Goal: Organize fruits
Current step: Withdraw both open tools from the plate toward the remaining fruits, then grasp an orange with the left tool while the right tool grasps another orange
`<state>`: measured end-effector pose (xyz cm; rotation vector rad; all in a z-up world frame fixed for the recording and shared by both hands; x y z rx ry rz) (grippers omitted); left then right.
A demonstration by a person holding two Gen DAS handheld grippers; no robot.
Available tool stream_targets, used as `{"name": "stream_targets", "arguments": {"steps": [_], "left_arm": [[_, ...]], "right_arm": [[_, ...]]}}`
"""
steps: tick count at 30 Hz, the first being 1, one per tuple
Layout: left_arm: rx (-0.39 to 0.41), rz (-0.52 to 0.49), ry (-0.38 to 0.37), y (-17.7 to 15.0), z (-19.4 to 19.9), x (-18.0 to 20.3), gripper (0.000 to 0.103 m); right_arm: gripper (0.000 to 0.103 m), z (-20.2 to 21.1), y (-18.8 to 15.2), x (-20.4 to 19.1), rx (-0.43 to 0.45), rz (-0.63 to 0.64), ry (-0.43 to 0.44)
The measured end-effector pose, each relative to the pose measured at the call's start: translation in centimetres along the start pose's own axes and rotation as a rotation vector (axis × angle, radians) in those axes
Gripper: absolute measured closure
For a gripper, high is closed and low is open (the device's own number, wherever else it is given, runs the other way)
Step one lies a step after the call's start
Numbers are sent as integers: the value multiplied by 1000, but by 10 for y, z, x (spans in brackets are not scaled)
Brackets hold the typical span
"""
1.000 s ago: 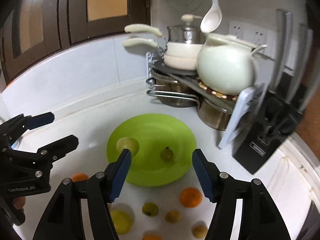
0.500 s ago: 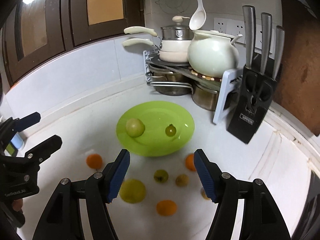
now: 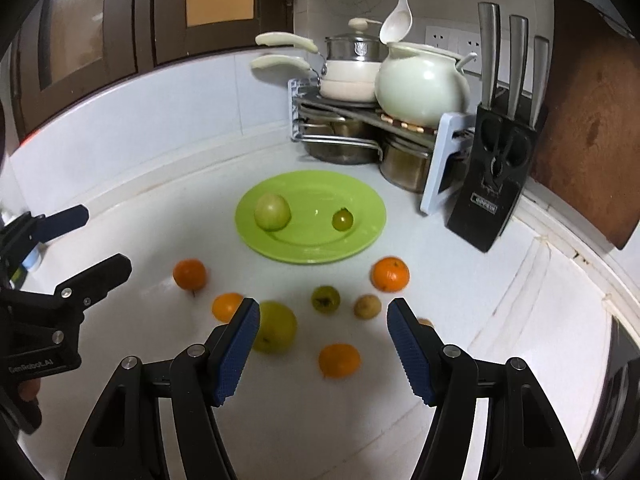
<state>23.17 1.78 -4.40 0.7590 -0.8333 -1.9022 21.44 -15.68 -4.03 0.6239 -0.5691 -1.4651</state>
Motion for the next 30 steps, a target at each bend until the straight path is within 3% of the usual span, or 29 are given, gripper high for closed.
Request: {"name": "stream_targets", "arguments": {"steps": [12, 25, 30], "left_arm": [[-65, -136, -55, -29, -40, 25, 20], [-144, -163, -114, -43, -84, 33, 30], [-158, -151, -145, -40, -98, 35, 40]], "right_arm": [[36, -27, -32, 8, -129, -25, -30], [37, -59, -45, 14, -198, -48, -24], [40, -66, -46, 15, -208, -57, -9]]}}
Point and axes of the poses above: each gripper's, at about its wrist camera, not at the fingertips, and z roughly against the way its jaws point, x to its right, y to its top, the point moved 4 cm from there along -z, roughly the way its jaws point, and after that the axes turned 3 degrees about -z, right-handed, at the moved point
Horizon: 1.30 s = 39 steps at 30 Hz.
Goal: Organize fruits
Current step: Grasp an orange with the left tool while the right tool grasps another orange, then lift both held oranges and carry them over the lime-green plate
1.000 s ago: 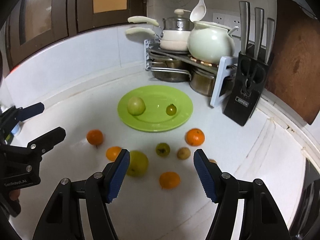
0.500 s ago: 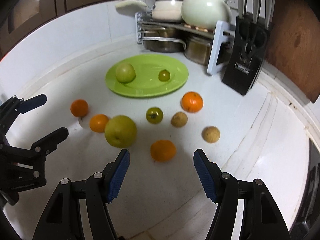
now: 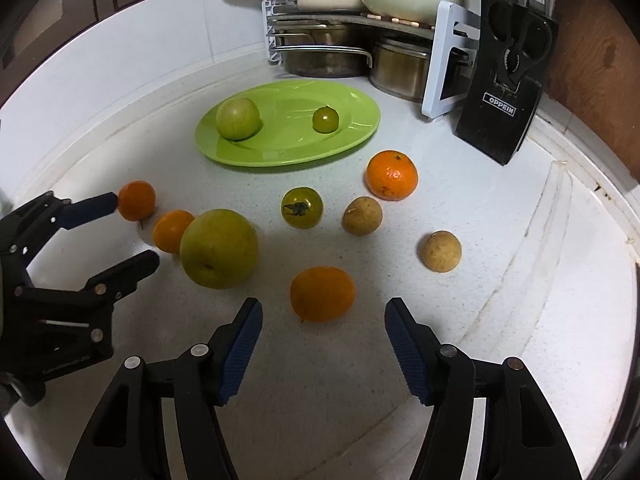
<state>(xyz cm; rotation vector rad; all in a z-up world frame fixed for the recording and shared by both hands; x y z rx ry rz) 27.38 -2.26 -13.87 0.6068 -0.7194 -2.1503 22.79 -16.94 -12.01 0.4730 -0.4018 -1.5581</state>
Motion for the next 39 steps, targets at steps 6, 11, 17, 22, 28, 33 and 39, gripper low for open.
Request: {"name": "stream_targets", "arguments": {"steps": [6, 11, 17, 22, 28, 33, 39], "left_arm": [[-21, 21, -44, 2, -13, 3, 50], [-29, 67, -82, 4, -17, 2, 56], [-37, 95, -98, 7, -21, 2, 63], [-47, 102, -102, 6, -22, 3, 68], [-58, 118, -93, 6, -22, 3, 69], [-53, 135, -82, 6, -16, 2, 69], [-39, 145, -67, 8, -6, 0, 69]], "right_arm": [[45, -7, 2, 2, -7, -10, 18], [51, -10, 3, 3, -14, -12, 31], [52, -12, 5, 3, -12, -18, 43], [58, -15, 7, 3, -16, -12, 50], [65, -16, 7, 5, -17, -14, 61], [65, -13, 8, 4, -7, -5, 62], [65, -6, 8, 0, 13, 9, 70]]}}
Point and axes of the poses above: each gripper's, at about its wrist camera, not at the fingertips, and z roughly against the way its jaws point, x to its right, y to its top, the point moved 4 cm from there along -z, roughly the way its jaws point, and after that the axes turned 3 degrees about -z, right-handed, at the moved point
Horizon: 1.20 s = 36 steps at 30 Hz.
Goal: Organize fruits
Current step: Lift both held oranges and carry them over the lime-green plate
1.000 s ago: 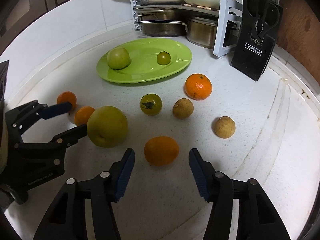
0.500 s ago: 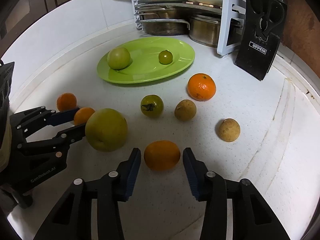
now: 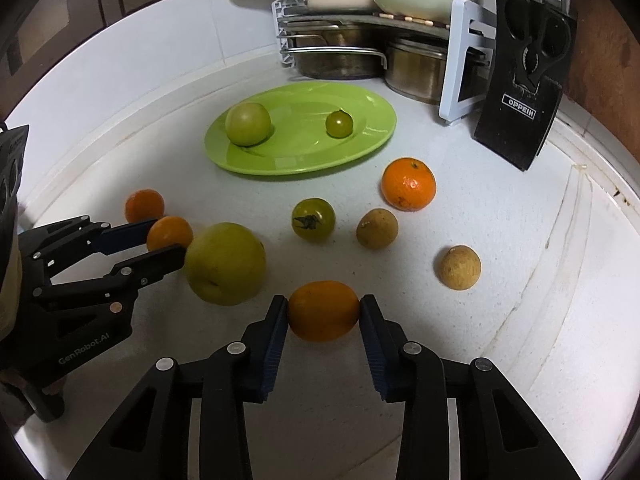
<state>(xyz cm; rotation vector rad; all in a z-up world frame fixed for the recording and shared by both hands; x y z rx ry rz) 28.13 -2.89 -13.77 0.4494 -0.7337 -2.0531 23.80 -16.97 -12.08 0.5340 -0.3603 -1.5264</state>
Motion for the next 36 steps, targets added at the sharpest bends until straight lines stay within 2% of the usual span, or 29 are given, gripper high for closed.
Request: {"name": "stream_targets", "arguments": {"steps": [18, 27, 36], "left_arm": [[86, 46, 60, 18, 51, 6, 69], [148, 49, 80, 38, 73, 11, 69], [207, 44, 112, 68, 86, 6, 69]], "right_arm": [[65, 44, 11, -10, 115, 25, 51], [65, 63, 34, -11, 177, 50, 93], [65, 73, 66, -12, 240, 92, 97]]}}
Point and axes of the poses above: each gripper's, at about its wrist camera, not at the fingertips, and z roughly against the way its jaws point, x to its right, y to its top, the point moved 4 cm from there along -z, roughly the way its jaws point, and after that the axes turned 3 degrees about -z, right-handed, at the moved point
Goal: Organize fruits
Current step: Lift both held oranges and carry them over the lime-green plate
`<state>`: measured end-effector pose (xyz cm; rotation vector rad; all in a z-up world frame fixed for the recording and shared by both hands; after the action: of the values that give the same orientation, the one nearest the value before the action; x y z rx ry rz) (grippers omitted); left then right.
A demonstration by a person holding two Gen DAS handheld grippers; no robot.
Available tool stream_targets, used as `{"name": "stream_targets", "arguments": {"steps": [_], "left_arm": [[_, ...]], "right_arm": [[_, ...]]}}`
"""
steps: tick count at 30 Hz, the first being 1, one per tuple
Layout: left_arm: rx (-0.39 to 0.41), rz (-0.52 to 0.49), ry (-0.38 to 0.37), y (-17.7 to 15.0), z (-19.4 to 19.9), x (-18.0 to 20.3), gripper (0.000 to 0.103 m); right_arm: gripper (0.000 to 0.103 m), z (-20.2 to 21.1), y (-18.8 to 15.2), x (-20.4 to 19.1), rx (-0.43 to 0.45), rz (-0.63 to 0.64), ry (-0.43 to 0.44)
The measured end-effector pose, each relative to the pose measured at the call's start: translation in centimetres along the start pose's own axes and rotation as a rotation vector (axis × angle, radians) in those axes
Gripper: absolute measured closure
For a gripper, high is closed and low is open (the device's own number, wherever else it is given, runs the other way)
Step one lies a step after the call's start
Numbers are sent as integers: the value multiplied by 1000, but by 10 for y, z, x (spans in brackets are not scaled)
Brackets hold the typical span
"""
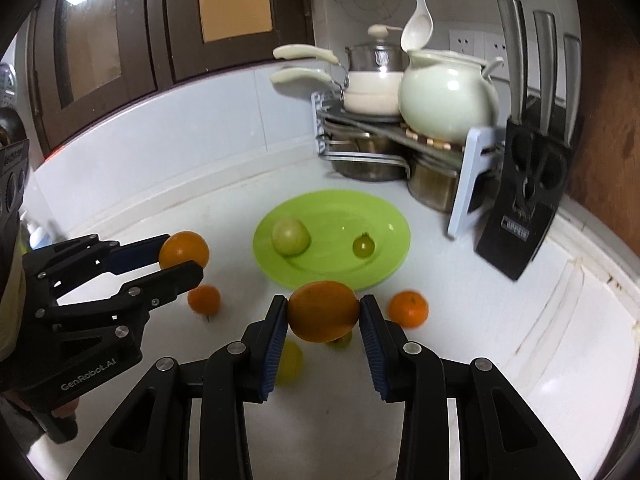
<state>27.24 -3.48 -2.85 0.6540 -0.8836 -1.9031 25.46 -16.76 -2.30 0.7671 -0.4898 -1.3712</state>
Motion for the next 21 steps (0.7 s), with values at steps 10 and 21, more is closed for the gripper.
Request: {"name": "stream_targets", "arguments": {"steps": [10, 21], "left_arm": [[22, 28, 13, 32, -14, -11, 69], [-26, 54, -15, 67, -59, -26, 69]], "right_arm": [[65, -16, 40, 6, 30, 19, 16], [65, -67, 77, 25, -24, 24, 25]]}}
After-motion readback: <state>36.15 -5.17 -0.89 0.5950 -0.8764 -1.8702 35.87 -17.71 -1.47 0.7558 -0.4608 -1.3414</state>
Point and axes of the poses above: each gripper's, at about its wrist camera, not at the fingertips, and z roughly against the way its jaws point, x to its right, y to its top, the point moved 4 cm from there along -z, roughly the way its jaws point, and after that the axes turned 3 degrees about -z, right-handed, at the moved point
